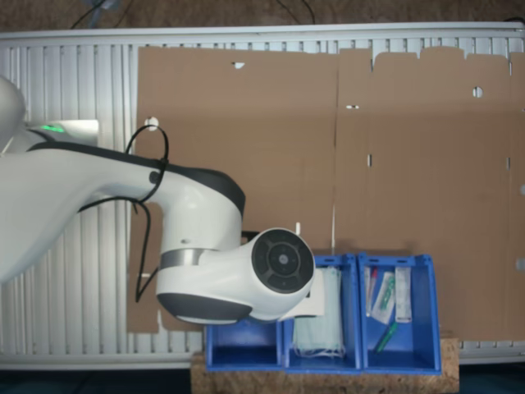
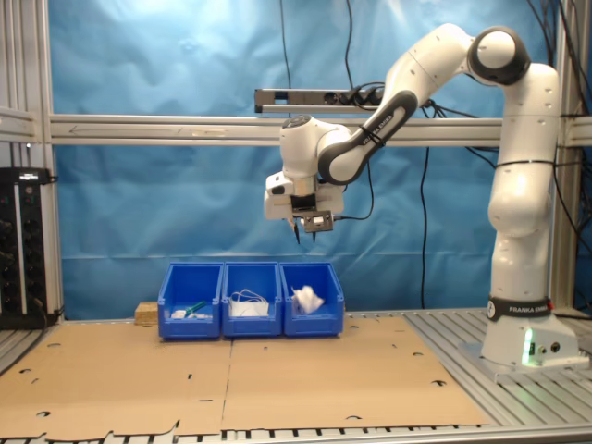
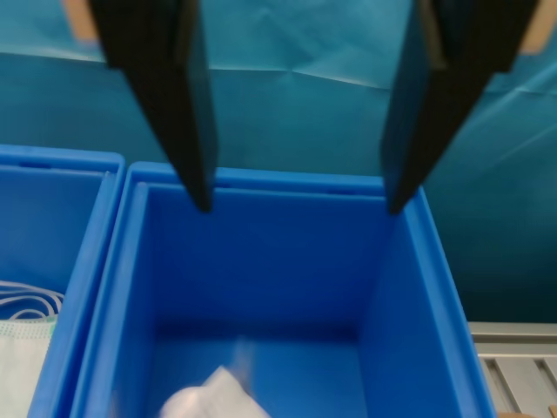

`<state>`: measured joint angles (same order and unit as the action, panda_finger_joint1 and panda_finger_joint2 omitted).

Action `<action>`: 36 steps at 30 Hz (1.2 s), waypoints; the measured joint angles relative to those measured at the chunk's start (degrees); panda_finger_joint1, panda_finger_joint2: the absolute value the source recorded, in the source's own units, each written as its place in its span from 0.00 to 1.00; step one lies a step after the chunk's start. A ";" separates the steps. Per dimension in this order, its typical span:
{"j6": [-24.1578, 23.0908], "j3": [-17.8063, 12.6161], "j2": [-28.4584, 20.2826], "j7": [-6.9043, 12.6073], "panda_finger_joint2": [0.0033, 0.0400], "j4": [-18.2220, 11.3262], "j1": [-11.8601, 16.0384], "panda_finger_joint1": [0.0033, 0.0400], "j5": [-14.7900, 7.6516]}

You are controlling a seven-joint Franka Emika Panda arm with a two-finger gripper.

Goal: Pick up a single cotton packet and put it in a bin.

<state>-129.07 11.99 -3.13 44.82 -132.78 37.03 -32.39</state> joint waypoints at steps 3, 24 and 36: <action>0.00 -0.02 0.00 0.00 0.41 0.00 0.00 0.41 0.00; 0.00 -0.03 0.00 0.00 1.00 0.00 0.00 1.00 0.00; 0.00 -0.03 0.00 0.00 1.00 0.00 0.00 1.00 0.00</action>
<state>-129.07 11.96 -3.13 44.82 -132.78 37.03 -32.39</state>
